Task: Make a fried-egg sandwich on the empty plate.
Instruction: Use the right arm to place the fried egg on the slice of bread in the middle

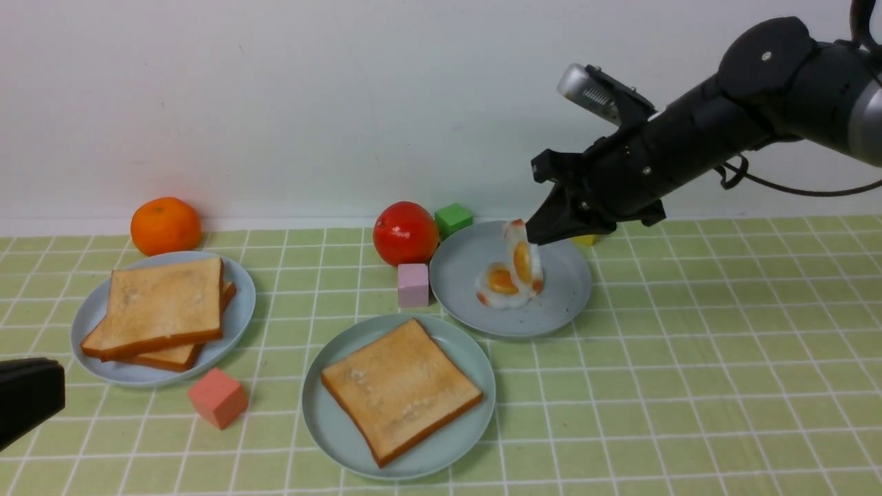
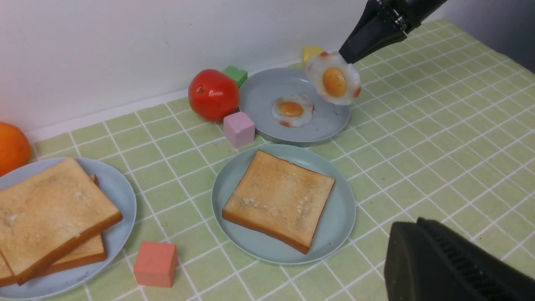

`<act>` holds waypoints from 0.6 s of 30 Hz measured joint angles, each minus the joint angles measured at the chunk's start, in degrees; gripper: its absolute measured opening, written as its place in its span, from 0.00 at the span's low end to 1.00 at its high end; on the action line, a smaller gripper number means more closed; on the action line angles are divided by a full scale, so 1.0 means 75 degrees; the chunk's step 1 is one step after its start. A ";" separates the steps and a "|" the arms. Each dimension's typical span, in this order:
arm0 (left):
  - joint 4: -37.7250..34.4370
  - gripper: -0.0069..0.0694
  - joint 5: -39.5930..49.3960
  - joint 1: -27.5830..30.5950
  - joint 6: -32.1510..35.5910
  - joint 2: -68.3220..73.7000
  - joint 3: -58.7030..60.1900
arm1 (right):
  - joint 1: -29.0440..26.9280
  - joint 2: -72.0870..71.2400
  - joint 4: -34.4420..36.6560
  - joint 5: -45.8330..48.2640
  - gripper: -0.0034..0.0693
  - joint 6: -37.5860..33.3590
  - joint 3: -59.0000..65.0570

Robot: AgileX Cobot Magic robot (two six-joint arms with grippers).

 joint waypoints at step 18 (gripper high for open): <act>0.0392 0.10 0.0000 0.0000 0.0000 0.0000 0.0000 | 0.1761 -0.0622 0.2210 -0.0754 0.05 -0.1431 0.1890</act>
